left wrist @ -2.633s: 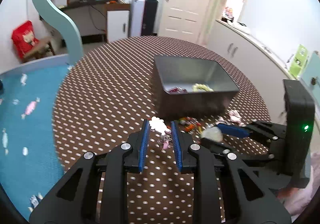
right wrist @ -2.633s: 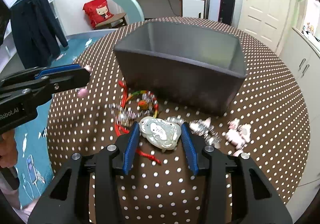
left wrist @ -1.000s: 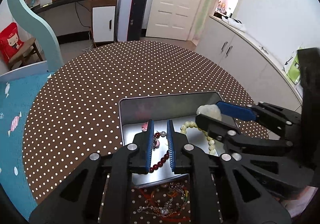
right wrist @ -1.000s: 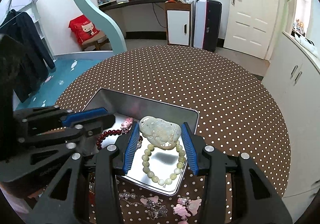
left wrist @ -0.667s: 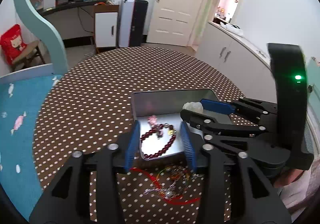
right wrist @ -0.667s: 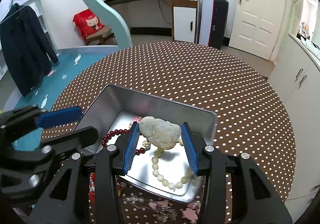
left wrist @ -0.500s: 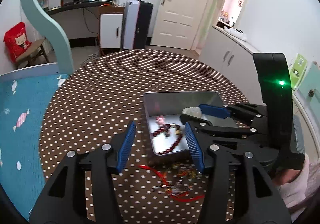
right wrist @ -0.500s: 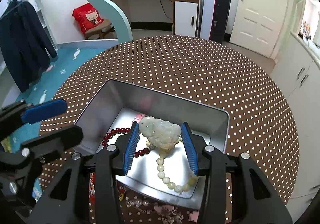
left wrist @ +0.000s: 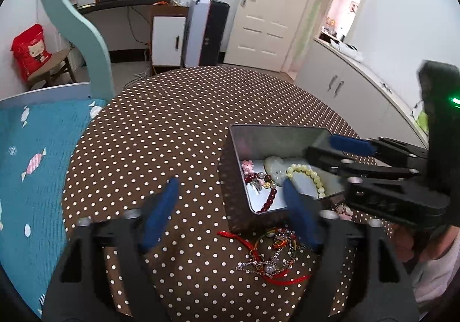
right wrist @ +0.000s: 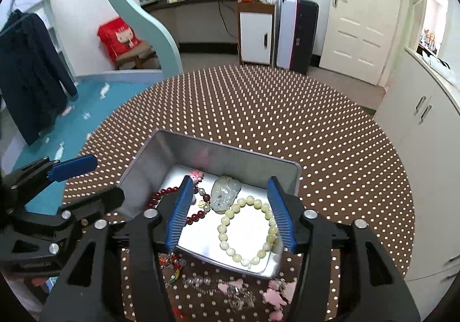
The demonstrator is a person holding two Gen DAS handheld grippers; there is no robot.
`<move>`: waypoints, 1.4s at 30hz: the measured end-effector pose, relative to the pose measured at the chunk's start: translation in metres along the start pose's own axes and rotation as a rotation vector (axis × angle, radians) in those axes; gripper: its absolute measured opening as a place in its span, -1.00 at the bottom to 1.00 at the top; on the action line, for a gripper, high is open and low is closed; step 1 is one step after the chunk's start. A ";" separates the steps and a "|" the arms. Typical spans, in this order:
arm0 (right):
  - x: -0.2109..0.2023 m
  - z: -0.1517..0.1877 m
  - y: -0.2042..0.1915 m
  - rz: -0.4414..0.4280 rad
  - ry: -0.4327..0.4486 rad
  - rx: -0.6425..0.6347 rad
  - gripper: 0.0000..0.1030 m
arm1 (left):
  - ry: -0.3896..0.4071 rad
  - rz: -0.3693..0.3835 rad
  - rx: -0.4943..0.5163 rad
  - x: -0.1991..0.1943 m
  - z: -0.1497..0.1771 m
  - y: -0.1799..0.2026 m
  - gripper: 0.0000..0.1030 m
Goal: Organize jewelry
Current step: 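Release the pendant in the tray with the right tool while the left tool drops the charm there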
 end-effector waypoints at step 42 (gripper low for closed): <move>0.015 0.075 -0.053 -0.132 -0.128 -0.078 -0.94 | -0.173 0.017 -0.052 -0.006 0.105 -0.003 0.88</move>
Point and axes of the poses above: each gripper's, at about its wrist camera, not at the fingertips, and x roughly the way its jaws point, y to its right, z to its underside, the point moved 9 cm from there along x, roughly the way its jaws point, and after that the axes turned 3 degrees about z, right-handed, at the moved point
